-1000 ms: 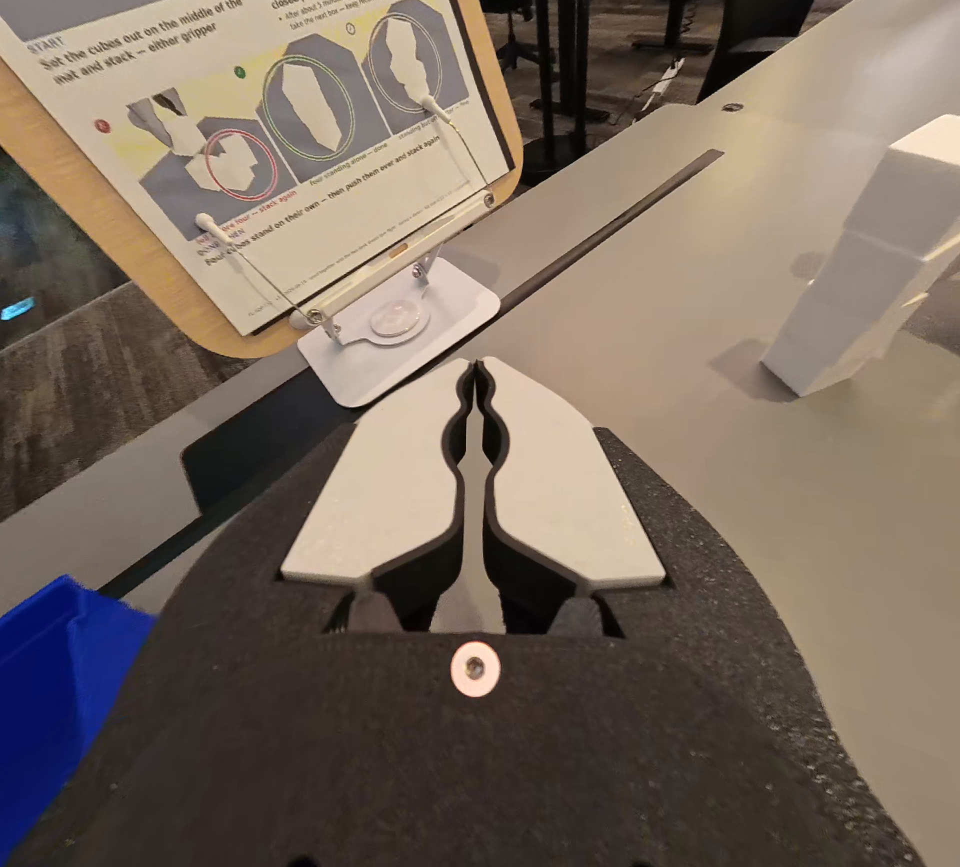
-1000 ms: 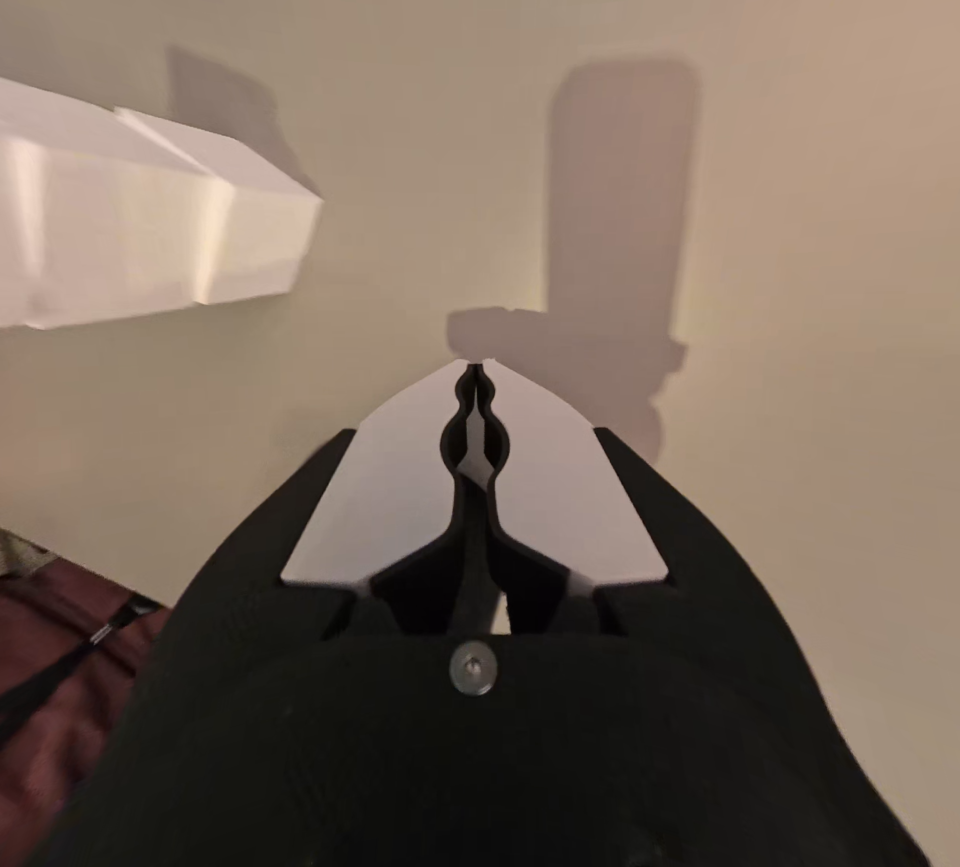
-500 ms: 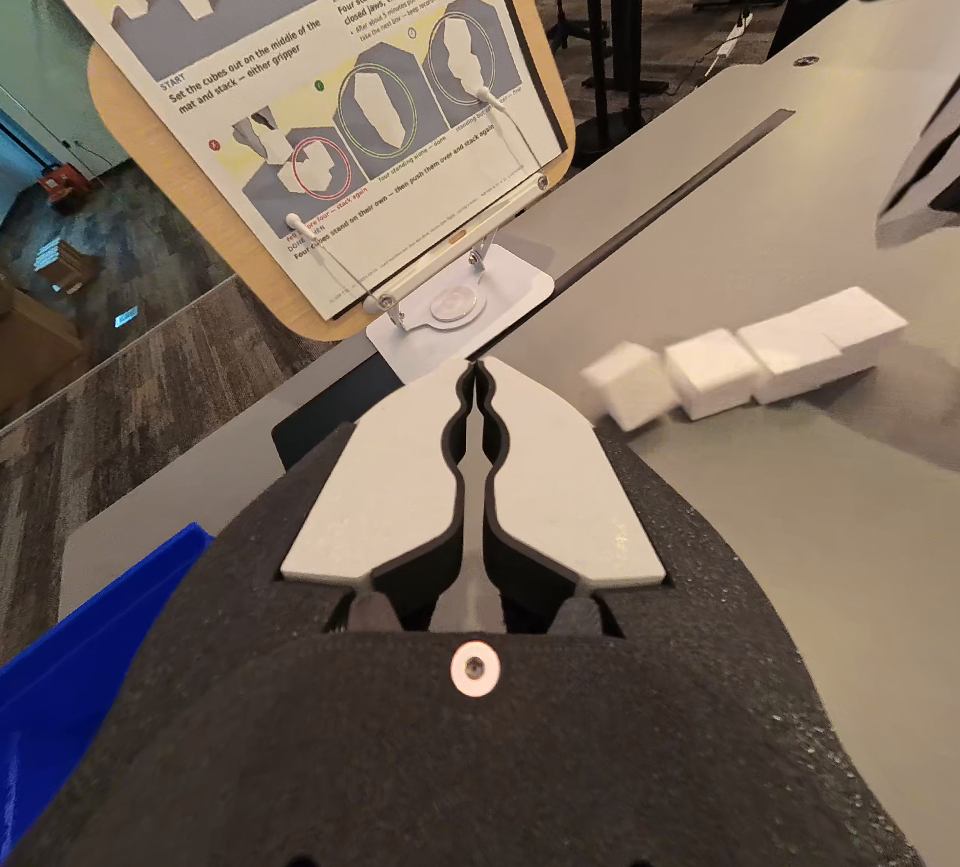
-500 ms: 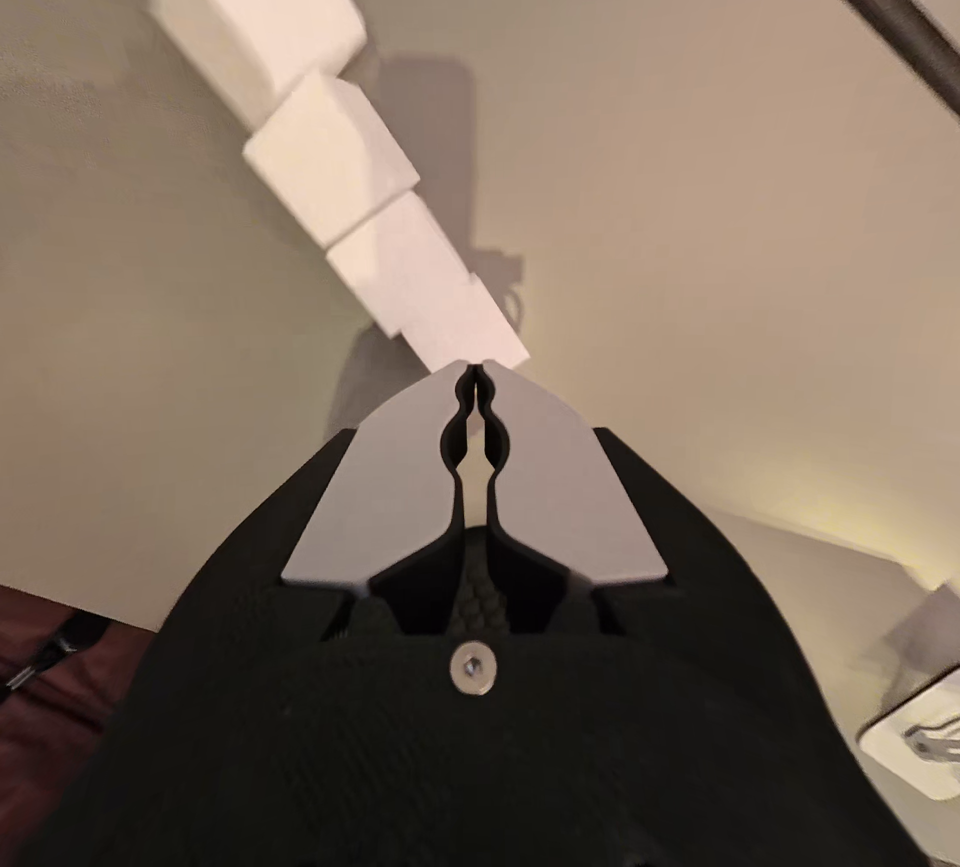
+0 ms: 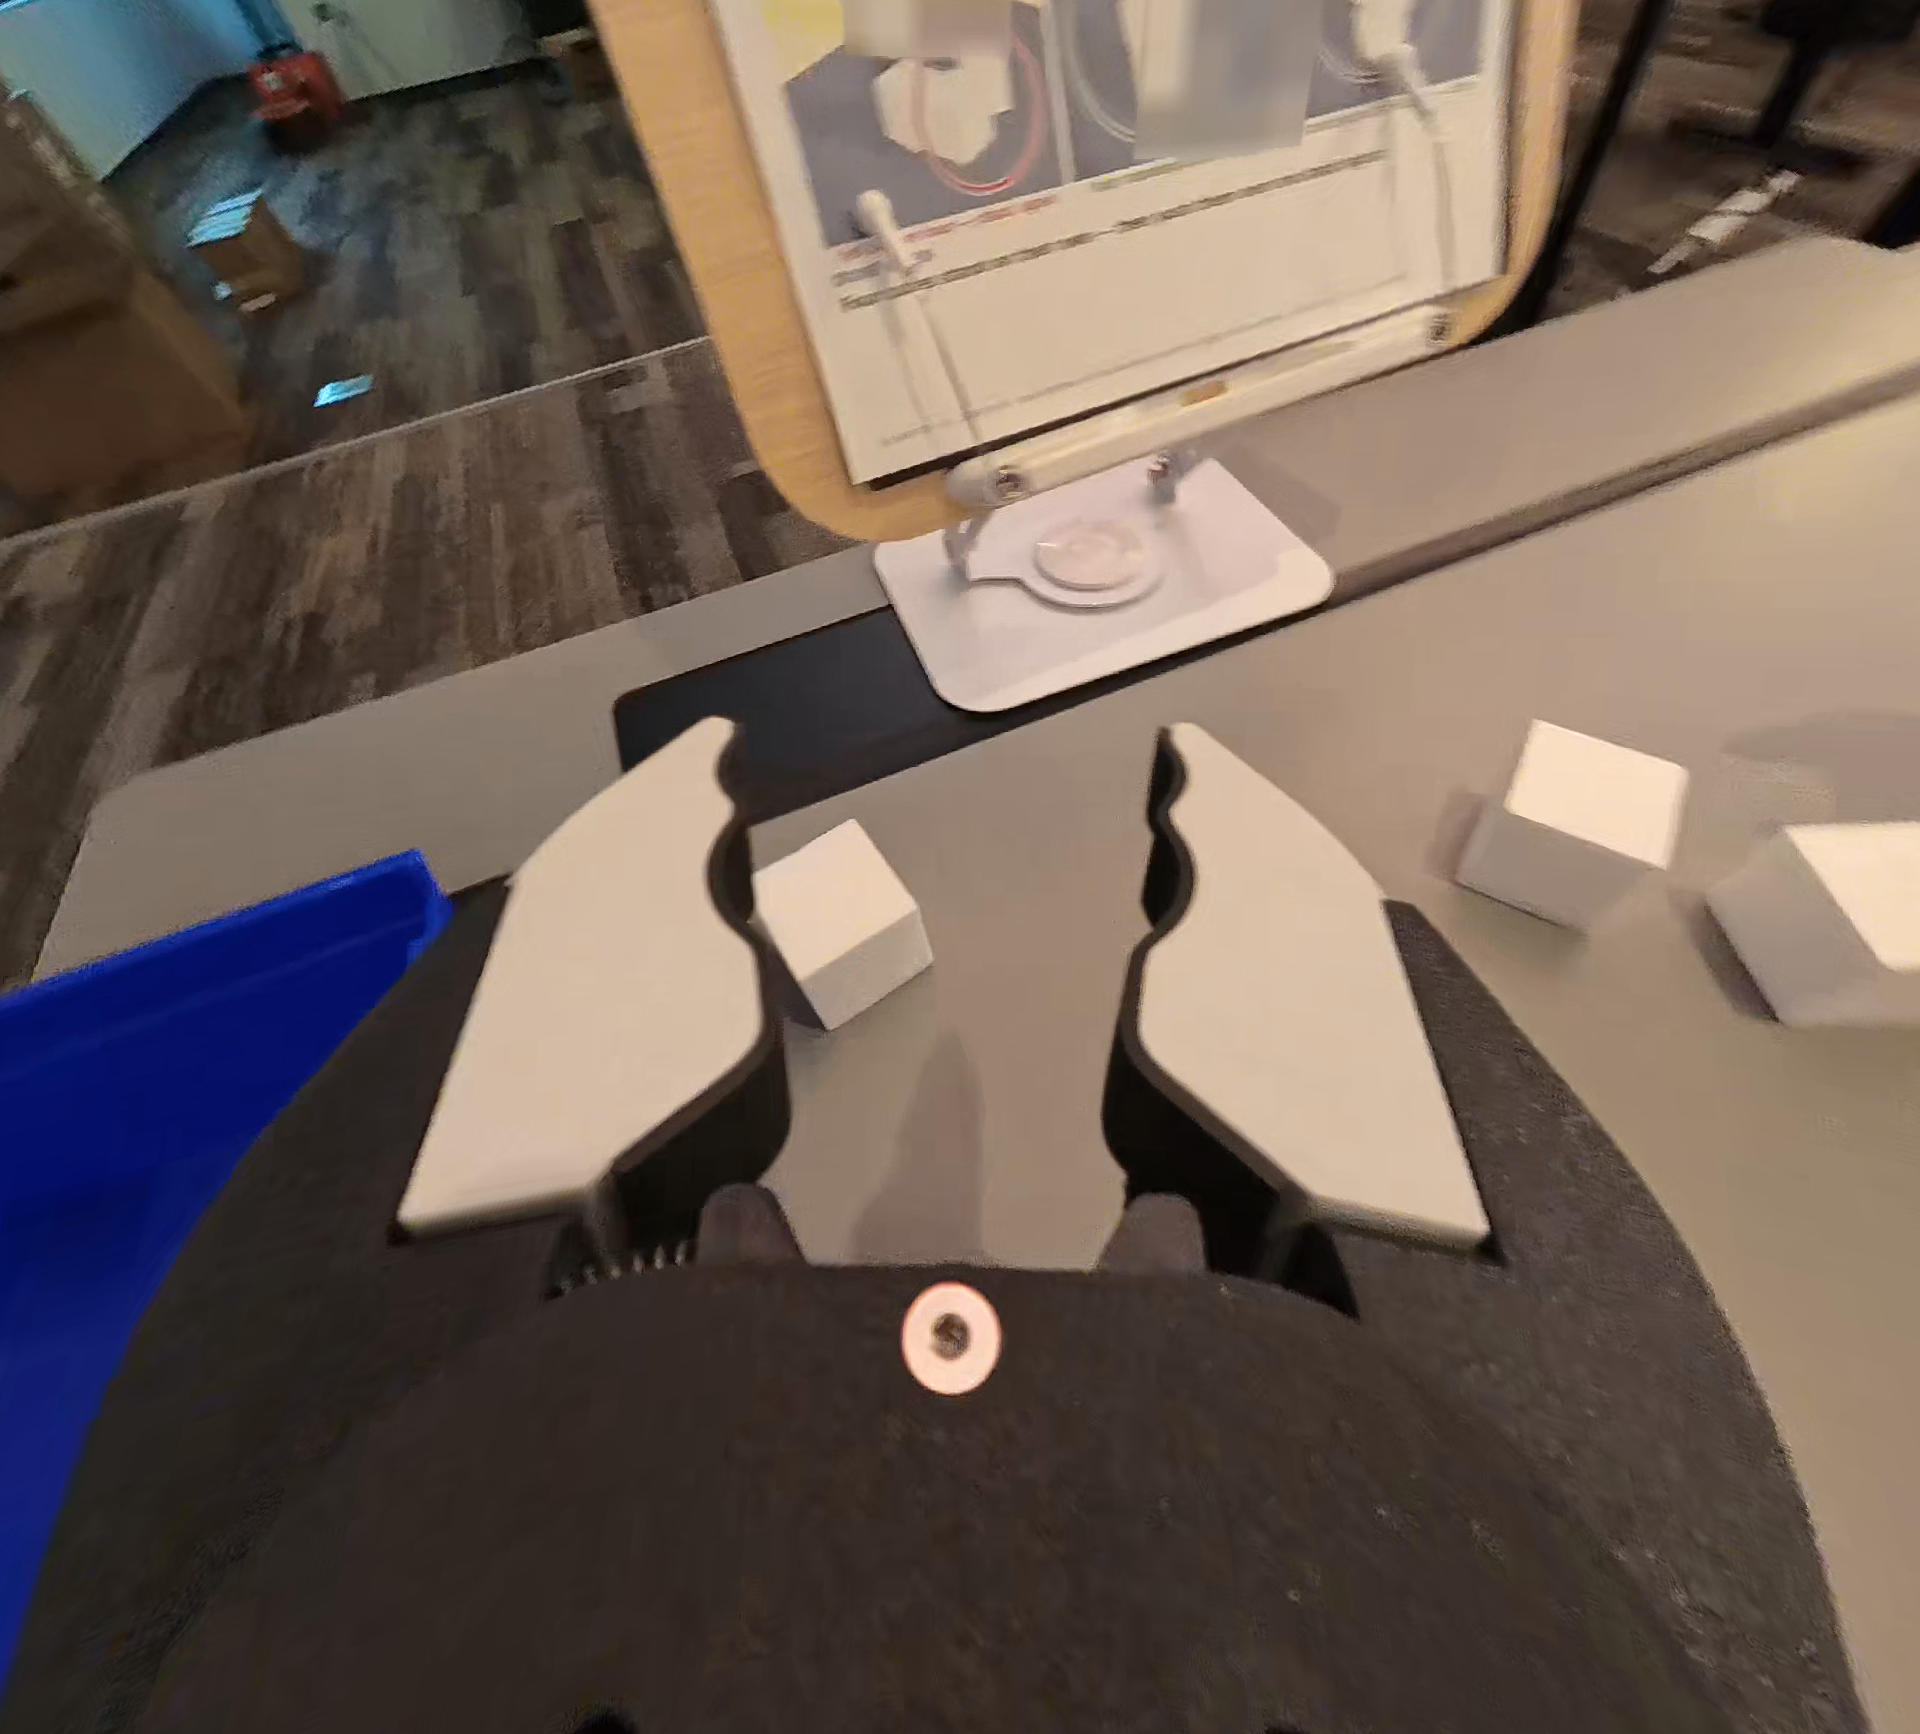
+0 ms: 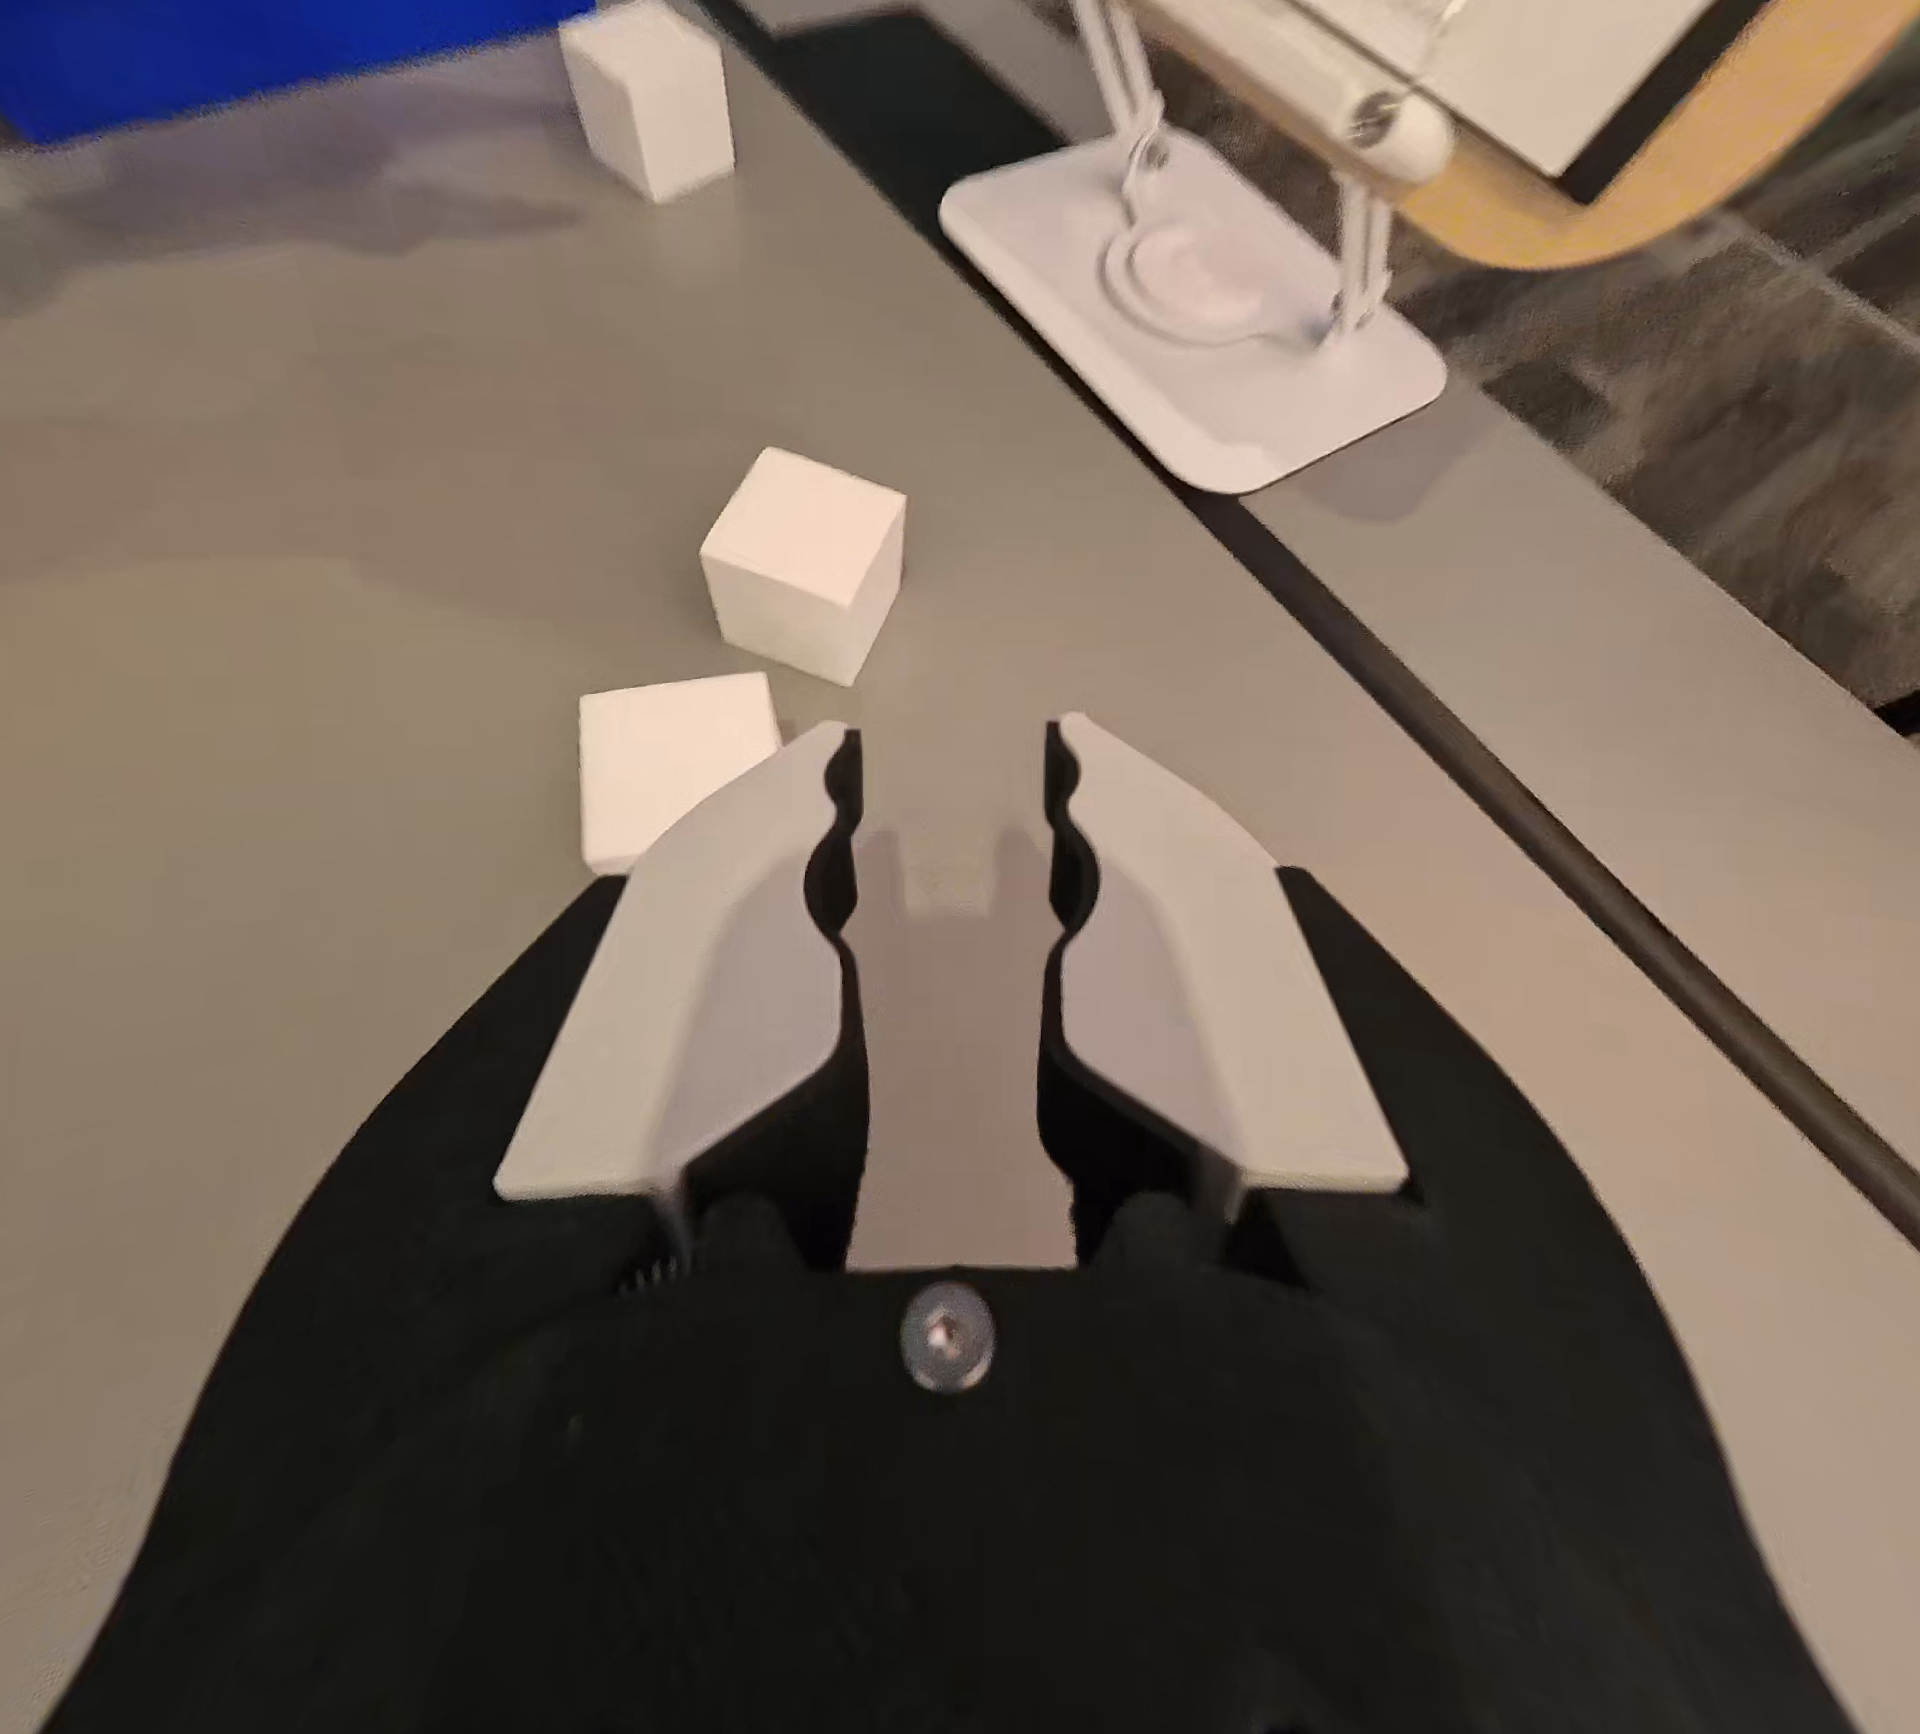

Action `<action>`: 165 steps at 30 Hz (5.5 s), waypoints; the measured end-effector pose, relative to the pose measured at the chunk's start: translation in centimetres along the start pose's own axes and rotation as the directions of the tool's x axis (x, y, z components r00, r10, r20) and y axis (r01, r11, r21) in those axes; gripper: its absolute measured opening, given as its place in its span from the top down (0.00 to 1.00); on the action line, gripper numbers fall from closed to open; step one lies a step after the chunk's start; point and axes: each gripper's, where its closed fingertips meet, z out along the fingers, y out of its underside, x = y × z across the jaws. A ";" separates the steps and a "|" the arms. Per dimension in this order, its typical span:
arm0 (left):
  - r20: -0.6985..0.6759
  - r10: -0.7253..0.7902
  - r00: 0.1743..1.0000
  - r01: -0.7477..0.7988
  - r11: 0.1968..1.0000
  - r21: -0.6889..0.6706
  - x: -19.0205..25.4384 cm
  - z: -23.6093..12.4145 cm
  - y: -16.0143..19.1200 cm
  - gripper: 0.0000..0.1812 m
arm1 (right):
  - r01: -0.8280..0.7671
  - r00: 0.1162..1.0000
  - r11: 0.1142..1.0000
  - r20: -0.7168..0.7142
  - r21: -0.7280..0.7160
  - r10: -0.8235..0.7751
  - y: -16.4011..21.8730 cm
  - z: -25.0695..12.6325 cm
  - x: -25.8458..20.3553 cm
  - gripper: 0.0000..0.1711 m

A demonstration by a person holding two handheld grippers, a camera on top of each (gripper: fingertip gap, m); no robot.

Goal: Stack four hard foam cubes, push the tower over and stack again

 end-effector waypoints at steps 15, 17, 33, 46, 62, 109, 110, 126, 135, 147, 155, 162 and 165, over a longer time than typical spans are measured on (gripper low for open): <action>0.354 -0.026 0.935 0.127 0.956 -0.264 -5.0 9.3 12.2 0.50 | -0.106 0.993 0.963 0.073 0.249 0.090 1.5 -3.3 -0.2 0.61; 0.342 -0.023 0.939 0.135 0.943 -0.305 -5.1 10.1 13.5 0.51 | -0.119 0.989 0.959 0.117 0.256 0.091 1.4 -3.9 -0.8 0.60; 0.276 0.028 0.961 0.070 0.938 -0.340 -4.2 10.3 12.9 0.62 | 0.043 0.973 0.995 0.231 -0.086 -0.022 7.8 1.4 -6.5 0.48; -0.012 0.033 0.999 -0.033 0.998 -0.062 3.6 3.8 0.3 0.62 | -0.089 0.991 0.996 0.098 0.017 0.087 4.7 -0.4 -4.3 0.67; 0.015 0.063 0.998 -0.062 0.997 -0.037 2.4 0.3 -1.9 0.62 | -0.286 0.947 0.945 -0.201 -0.158 0.253 -2.6 10.9 -4.7 0.67; -0.553 0.271 0.788 -0.385 0.918 -0.098 22.8 7.6 0.6 0.62 | -0.440 0.891 0.896 -0.092 0.063 0.445 4.4 -2.3 4.9 0.58; -0.554 0.277 0.785 -0.394 0.913 -0.102 22.8 7.8 0.8 0.62 | -0.436 0.893 0.898 -0.094 0.059 0.440 4.4 -2.2 4.9 0.58; -0.596 0.319 0.737 -0.441 0.895 -0.066 22.9 8.7 2.7 0.62 | -0.458 0.889 0.889 -0.015 0.025 0.458 4.8 -1.0 3.0 0.58; -0.593 0.312 0.742 -0.401 0.916 -0.021 22.6 9.0 2.2 0.56 | -0.372 0.921 0.927 0.106 -0.042 0.374 4.8 0.6 -0.2 0.56; -0.534 0.262 0.804 -0.313 0.950 -0.005 19.2 6.5 -0.3 0.48 | -0.090 0.959 0.995 0.267 -0.045 0.099 3.7 3.4 -6.8 0.47; -0.313 0.228 0.922 -0.171 0.965 0.198 12.0 -0.2 -7.2 0.47 | 0.004 0.956 0.987 0.291 -0.162 0.044 6.1 5.7 -8.4 0.66; -0.214 0.201 0.956 -0.163 0.969 0.186 8.0 -3.1 -7.5 0.48 | -0.056 0.973 0.997 0.220 -0.059 0.068 1.9 2.9 -7.8 0.66; -0.213 0.172 0.962 -0.133 0.974 0.183 7.1 -3.7 -7.5 0.49 | -0.147 0.975 0.987 0.177 0.069 0.133 -3.9 0.1 -7.7 0.66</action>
